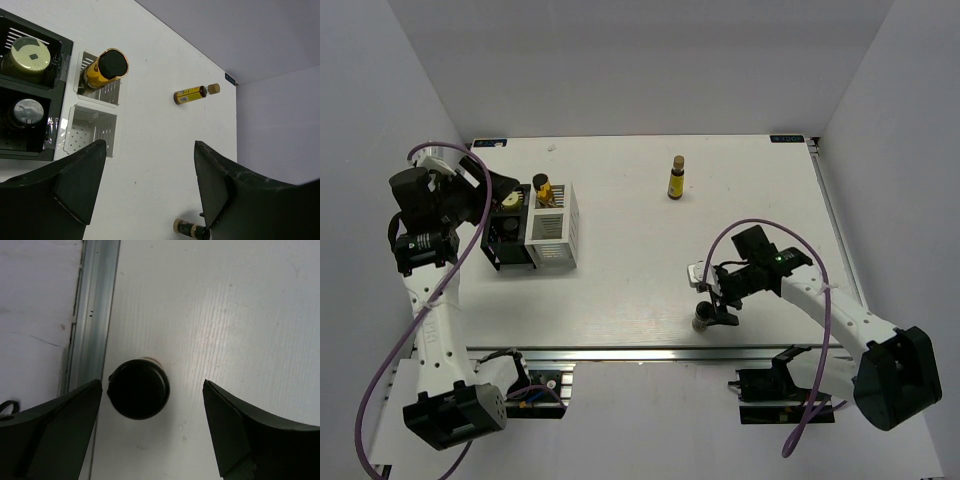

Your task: Organize the condiment bottles

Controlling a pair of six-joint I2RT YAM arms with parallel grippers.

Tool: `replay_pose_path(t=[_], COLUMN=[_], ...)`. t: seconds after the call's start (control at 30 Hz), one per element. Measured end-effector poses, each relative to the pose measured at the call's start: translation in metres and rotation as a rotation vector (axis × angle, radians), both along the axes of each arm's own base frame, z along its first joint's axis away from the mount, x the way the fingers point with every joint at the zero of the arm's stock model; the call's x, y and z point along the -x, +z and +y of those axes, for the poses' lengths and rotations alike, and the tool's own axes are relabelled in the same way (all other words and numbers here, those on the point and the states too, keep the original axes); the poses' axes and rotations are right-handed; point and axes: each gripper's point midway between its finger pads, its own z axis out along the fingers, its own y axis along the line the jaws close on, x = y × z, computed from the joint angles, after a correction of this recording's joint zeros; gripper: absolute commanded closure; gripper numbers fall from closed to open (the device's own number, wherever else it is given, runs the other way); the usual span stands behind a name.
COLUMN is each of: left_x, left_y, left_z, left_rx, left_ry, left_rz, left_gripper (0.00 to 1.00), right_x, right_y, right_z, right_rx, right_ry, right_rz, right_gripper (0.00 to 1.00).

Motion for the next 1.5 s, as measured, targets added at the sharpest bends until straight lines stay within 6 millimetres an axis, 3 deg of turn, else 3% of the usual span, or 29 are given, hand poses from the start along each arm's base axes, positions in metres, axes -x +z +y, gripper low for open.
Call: replay_pose_path(t=[0.1, 0.2, 0.4, 0.43, 0.5, 0.63, 0.73, 0.9, 1.0, 1.23, 1.33, 1.5], left_x=[0.003, 0.006, 0.010, 0.011, 0.012, 0.012, 0.012, 0.011, 0.020, 0.048, 0.057, 0.067], left_y=[0.001, 0.000, 0.002, 0.003, 0.004, 0.006, 0.015, 0.051, 0.081, 0.132, 0.143, 0.151], left_z=[-0.001, -0.002, -0.003, -0.003, -0.003, -0.004, -0.004, -0.005, -0.006, -0.007, -0.006, -0.003], left_rx=[-0.004, -0.004, -0.010, -0.012, -0.014, -0.016, -0.021, -0.051, -0.080, -0.143, -0.159, -0.173], left_ry=[-0.004, -0.003, -0.004, -0.005, -0.005, -0.005, -0.008, -0.008, 0.006, 0.057, 0.084, 0.126], left_rz=[0.000, 0.005, -0.002, -0.005, -0.009, -0.014, -0.039, -0.165, -0.271, -0.465, -0.509, -0.542], left_gripper=[0.19, 0.19, 0.19, 0.19, 0.19, 0.19, 0.19, 0.16, 0.16, 0.15, 0.15, 0.14], right_x=[-0.007, -0.010, -0.009, -0.009, -0.008, -0.007, -0.016, -0.052, -0.076, -0.130, -0.140, -0.131], right_y=[0.000, 0.000, -0.007, -0.006, -0.006, 0.002, 0.024, 0.090, 0.132, 0.198, 0.209, 0.200], right_z=[0.006, 0.009, 0.008, 0.008, 0.007, 0.010, 0.028, 0.106, 0.171, 0.319, 0.362, 0.398], right_rx=[0.002, 0.001, 0.031, 0.034, 0.041, 0.037, -0.009, -0.159, -0.262, -0.453, -0.528, -0.578], right_ry=[-0.017, -0.023, -0.018, -0.014, -0.009, -0.003, -0.017, -0.035, -0.051, -0.080, -0.096, -0.139], right_rz=[-0.027, -0.033, 0.006, 0.007, 0.015, 0.024, 0.038, 0.058, 0.092, 0.216, 0.263, 0.327], right_gripper=[0.20, 0.32, 0.66, 0.83, 0.98, 1.00, 1.00, 1.00, 1.00, 1.00, 1.00, 1.00])
